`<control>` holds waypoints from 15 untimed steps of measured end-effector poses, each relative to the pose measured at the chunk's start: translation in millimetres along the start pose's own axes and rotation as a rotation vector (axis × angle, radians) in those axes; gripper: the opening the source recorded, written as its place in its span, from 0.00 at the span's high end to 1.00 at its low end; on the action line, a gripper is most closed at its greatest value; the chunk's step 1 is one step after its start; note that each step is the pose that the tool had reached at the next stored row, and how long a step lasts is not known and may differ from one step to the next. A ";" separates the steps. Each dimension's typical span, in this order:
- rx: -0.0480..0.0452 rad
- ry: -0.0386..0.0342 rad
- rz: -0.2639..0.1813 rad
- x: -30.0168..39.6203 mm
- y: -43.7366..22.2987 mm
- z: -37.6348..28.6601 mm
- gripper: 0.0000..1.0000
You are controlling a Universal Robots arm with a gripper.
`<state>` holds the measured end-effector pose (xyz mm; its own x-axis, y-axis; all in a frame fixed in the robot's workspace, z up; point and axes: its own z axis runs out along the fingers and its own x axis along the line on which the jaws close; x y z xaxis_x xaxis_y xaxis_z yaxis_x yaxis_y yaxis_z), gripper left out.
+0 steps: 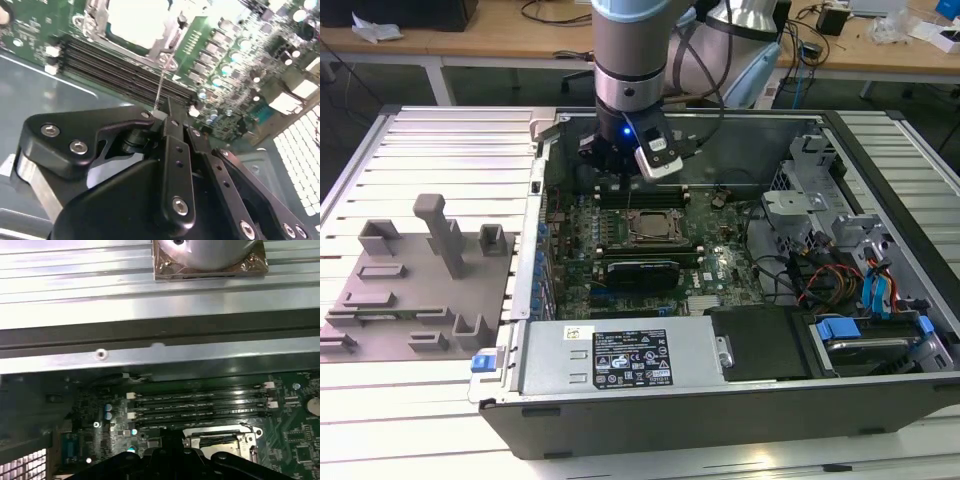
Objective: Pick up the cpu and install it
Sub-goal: 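Install the first cpu locking lever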
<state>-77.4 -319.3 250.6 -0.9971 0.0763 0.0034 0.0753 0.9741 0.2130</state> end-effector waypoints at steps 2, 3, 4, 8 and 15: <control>0.0003 0.0030 0.001 -21.1 0.0 0.1 0.89; 0.0004 0.0040 0.001 -28.0 0.1 0.0 0.89; 0.0005 0.0045 0.001 -32.4 0.2 0.1 0.89; 0.0005 0.0060 0.001 -47.2 0.4 0.2 0.89; 0.0005 0.0061 0.001 -48.3 0.5 0.2 0.89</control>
<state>-29.3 -322.5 250.3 -0.9970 0.0762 0.0097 0.0765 0.9742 0.2125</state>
